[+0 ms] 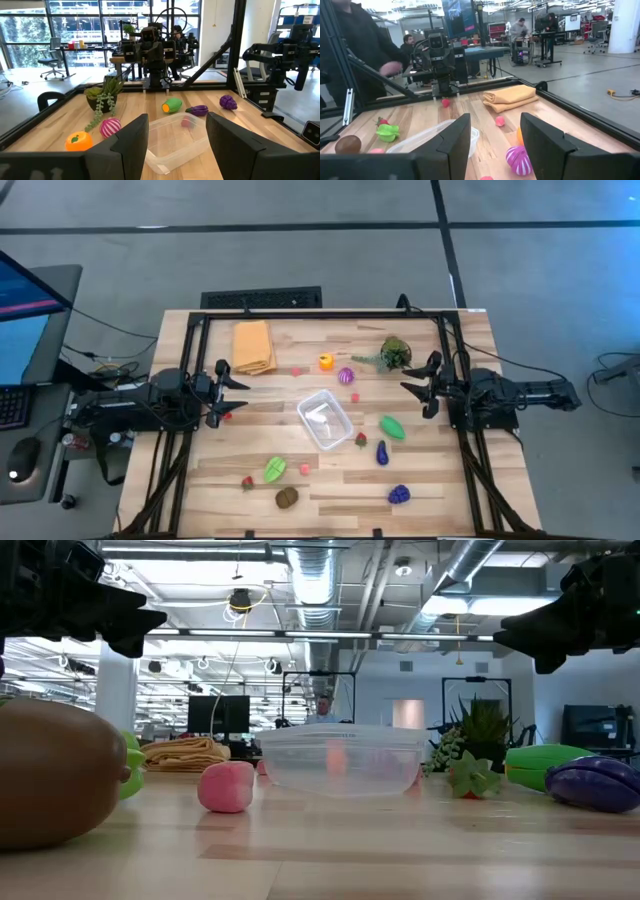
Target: Pick and placing Produce into tupperware
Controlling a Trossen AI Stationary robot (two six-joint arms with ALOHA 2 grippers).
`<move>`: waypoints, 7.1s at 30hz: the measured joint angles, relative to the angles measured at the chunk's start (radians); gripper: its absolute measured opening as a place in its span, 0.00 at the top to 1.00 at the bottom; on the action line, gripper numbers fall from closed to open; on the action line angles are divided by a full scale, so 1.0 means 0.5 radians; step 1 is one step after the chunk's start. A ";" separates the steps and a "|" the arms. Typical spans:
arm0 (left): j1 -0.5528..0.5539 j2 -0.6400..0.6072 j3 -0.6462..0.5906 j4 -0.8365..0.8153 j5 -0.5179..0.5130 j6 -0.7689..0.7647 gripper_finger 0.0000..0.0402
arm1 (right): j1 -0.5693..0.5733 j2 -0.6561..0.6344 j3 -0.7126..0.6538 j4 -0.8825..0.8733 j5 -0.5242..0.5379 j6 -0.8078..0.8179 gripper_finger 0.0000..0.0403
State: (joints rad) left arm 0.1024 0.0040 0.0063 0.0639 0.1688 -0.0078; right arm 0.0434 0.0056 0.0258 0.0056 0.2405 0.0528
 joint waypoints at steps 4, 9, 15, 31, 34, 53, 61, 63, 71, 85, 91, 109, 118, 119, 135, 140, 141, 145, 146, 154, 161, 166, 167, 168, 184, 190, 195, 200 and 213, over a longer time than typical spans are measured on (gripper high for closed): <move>-0.001 0.000 0.000 -0.001 0.000 0.000 0.53 | 0.000 0.000 0.000 0.001 0.000 0.000 0.51; -0.001 0.000 0.000 0.000 0.001 0.000 0.53 | 0.000 0.000 0.001 0.000 -0.001 0.000 0.51; -0.001 0.001 0.000 0.000 0.000 0.000 0.53 | 0.001 0.001 0.000 0.000 -0.001 0.000 0.51; 0.000 0.000 0.000 0.000 0.000 0.000 0.53 | 0.000 0.000 0.000 0.000 0.000 -0.001 0.51; -0.001 0.000 -0.001 0.000 0.001 0.000 0.53 | 0.000 0.001 0.001 0.000 0.000 0.000 0.51; 0.000 0.000 0.000 0.000 0.001 0.000 0.53 | 0.001 0.001 0.001 0.001 0.000 -0.001 0.51; -0.001 0.000 -0.001 -0.001 0.000 0.000 0.53 | 0.001 0.001 0.001 0.000 0.000 -0.001 0.51; 0.000 0.001 0.000 0.000 0.001 0.000 0.53 | 0.001 0.001 0.000 0.001 -0.001 0.000 0.51; -0.001 0.001 0.000 0.000 0.001 0.000 0.53 | 0.001 0.000 0.001 0.001 -0.001 0.000 0.51; -0.001 0.001 0.000 0.006 -0.001 -0.231 0.53 | 0.008 0.001 0.000 0.004 -0.024 0.335 0.51; -0.001 0.000 0.000 0.020 -0.056 -0.716 0.53 | 0.014 0.000 0.000 0.003 -0.016 1.305 0.51; -0.001 0.000 -0.001 0.009 -0.549 -1.487 0.53 | 0.013 0.001 0.001 0.004 0.221 1.572 0.51; 0.000 0.002 -0.001 0.020 -0.812 -1.536 0.53 | 0.013 0.001 0.001 0.006 0.268 1.696 0.51; 0.000 0.002 0.000 0.024 -0.810 -1.565 0.53 | 0.013 0.001 0.001 0.008 0.223 1.721 0.51; 0.000 0.002 0.000 0.004 -0.749 -1.570 0.53 | 0.232 0.003 -0.001 0.696 -0.120 1.742 0.53; -0.002 0.002 0.000 0.003 -0.610 -1.720 0.53 | 0.379 0.004 0.015 0.701 -0.112 1.770 0.55; -0.002 0.002 0.000 0.003 -0.575 -1.742 0.53 | 0.407 0.004 0.036 0.693 -0.106 1.745 0.55; -0.002 0.002 0.000 0.003 -0.511 -1.800 0.53 | 0.508 0.055 0.156 0.675 -0.010 1.504 0.58; -0.002 0.002 0.000 0.003 -0.511 -1.807 0.53 | 0.532 0.075 0.196 0.656 0.003 1.437 0.59; 0.000 0.002 0.000 -0.004 -0.697 -1.672 0.53 | 0.694 0.294 0.574 0.007 0.048 1.370 0.69; 0.000 0.001 0.000 0.018 -0.815 -1.650 0.53 | 0.837 0.611 0.973 -0.978 0.119 1.653 0.75; -0.001 0.001 0.000 0.005 -0.750 -1.653 0.53 | 0.921 0.944 1.161 -1.406 0.129 1.779 0.76; -0.001 0.001 0.000 0.005 -0.751 -1.648 0.53 | 0.931 1.003 1.178 -1.434 0.147 1.779 0.76; -0.001 0.001 0.000 0.005 -0.751 -1.640 0.53 | 0.941 1.067 1.192 -1.443 0.163 1.776 0.76; -0.001 0.001 0.000 0.005 -0.771 -1.514 0.53 | 0.877 1.994 1.223 -0.950 0.242 1.282 0.74; -0.001 0.001 0.000 0.005 -0.768 -1.512 0.53 | 0.665 2.183 1.223 -0.783 0.255 1.099 0.63; -0.001 0.001 0.000 0.000 -0.735 -1.513 0.53 | 0.447 2.292 1.223 -0.740 0.254 1.082 0.51; -0.001 0.001 0.000 -0.001 -0.734 -1.512 0.53 | 0.285 2.439 1.221 -0.657 0.219 1.041 0.44; -0.001 0.001 0.000 -0.001 -0.733 -1.495 0.53 | 0.108 2.821 1.221 -0.261 -0.010 0.824 0.42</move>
State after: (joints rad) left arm 0.1020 0.0044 0.0063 0.0635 -0.1978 -0.7555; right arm 0.0974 1.4160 0.6365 -0.1251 0.2354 0.4647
